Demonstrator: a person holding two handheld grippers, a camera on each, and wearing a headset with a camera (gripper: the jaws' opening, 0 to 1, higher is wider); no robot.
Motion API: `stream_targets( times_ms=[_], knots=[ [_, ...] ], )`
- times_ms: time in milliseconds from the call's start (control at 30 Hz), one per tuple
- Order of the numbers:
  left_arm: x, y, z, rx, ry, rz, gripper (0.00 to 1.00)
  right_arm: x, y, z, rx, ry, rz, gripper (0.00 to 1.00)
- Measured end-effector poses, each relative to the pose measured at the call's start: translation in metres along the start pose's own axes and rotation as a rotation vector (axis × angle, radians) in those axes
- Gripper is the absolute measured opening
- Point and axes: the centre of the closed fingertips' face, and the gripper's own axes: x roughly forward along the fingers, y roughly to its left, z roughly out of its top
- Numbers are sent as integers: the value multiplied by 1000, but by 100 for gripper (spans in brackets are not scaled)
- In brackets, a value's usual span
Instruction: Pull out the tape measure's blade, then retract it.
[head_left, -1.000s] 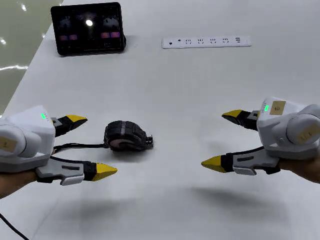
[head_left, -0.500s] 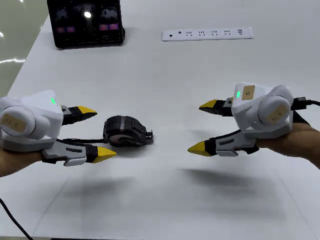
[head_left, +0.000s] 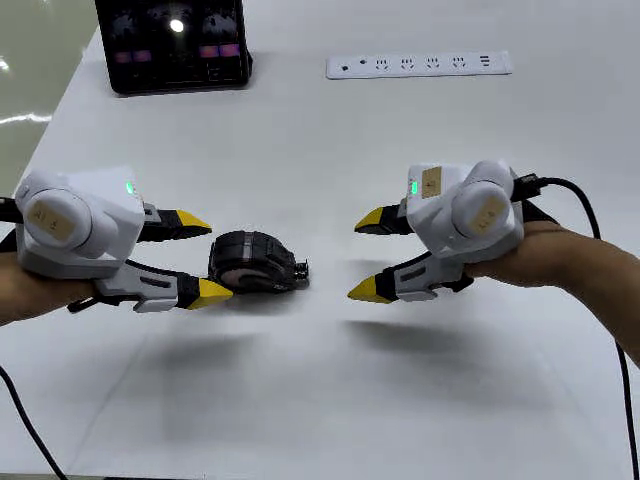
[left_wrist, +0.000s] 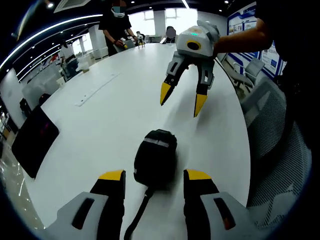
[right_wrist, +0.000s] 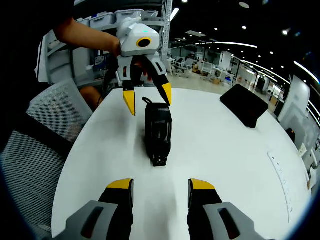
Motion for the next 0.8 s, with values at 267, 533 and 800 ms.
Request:
stream_targets(
  times_ms=[267,533,800],
  knots=[
    [8,4,1,38,29,-34,39,20,1,6,-41,10,48,35],
    [12,5,-1,63,55,-74,36,35,-3,10,-55,24,79,30],
    [16,4,-3,76,77,-115,32,46,-5,11,-52,29,104,25]
  ],
)
